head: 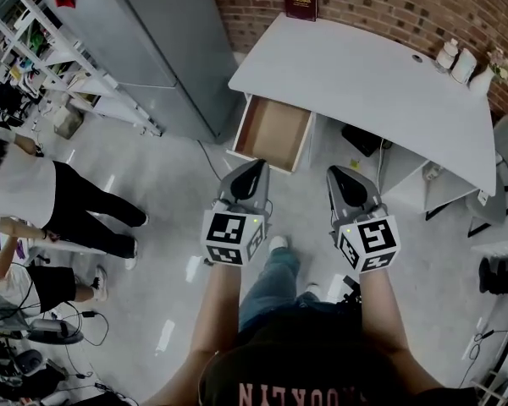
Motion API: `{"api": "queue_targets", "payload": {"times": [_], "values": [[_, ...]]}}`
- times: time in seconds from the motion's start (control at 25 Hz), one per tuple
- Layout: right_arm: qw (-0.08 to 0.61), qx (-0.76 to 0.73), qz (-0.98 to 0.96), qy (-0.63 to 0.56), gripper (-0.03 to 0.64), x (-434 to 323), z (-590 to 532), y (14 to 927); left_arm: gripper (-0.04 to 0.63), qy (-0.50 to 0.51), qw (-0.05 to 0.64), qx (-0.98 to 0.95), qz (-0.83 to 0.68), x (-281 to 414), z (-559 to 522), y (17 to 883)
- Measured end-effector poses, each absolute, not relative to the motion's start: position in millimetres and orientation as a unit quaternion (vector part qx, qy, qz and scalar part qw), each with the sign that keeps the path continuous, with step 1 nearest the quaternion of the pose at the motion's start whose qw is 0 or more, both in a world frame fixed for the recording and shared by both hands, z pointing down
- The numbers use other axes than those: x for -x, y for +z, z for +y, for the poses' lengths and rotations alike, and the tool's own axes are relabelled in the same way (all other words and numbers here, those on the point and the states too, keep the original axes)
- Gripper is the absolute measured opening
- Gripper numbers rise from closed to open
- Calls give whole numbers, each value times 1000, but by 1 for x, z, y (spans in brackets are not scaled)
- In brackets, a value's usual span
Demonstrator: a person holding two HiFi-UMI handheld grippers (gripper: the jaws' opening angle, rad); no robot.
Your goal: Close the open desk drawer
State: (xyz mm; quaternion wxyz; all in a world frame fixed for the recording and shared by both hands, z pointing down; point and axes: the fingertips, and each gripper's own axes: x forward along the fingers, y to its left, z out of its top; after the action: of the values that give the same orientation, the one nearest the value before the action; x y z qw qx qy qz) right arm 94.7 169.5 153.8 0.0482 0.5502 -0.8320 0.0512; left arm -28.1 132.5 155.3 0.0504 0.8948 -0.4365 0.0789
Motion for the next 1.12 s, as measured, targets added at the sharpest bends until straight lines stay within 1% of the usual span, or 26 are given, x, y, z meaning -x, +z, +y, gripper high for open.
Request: {"api": "queue_targets", "payload": {"times": [0.4,0.64,0.84,1.12], "values": [[82,-578,-807,93,0,-76,74,192,-1,91,101,-899,-417,56,25,196],[118,-582,-798,108,0,-64,32,222,0,99,131,-900,-404,67,-25,225],[142,-573,-800,109,0,-61,10,243,-2,113,157,-895,-402,72,-43,258],[159,-560,-800,145,0,-76,-5,288,-1,127,207,-880,-408,64,-52,313]]}}
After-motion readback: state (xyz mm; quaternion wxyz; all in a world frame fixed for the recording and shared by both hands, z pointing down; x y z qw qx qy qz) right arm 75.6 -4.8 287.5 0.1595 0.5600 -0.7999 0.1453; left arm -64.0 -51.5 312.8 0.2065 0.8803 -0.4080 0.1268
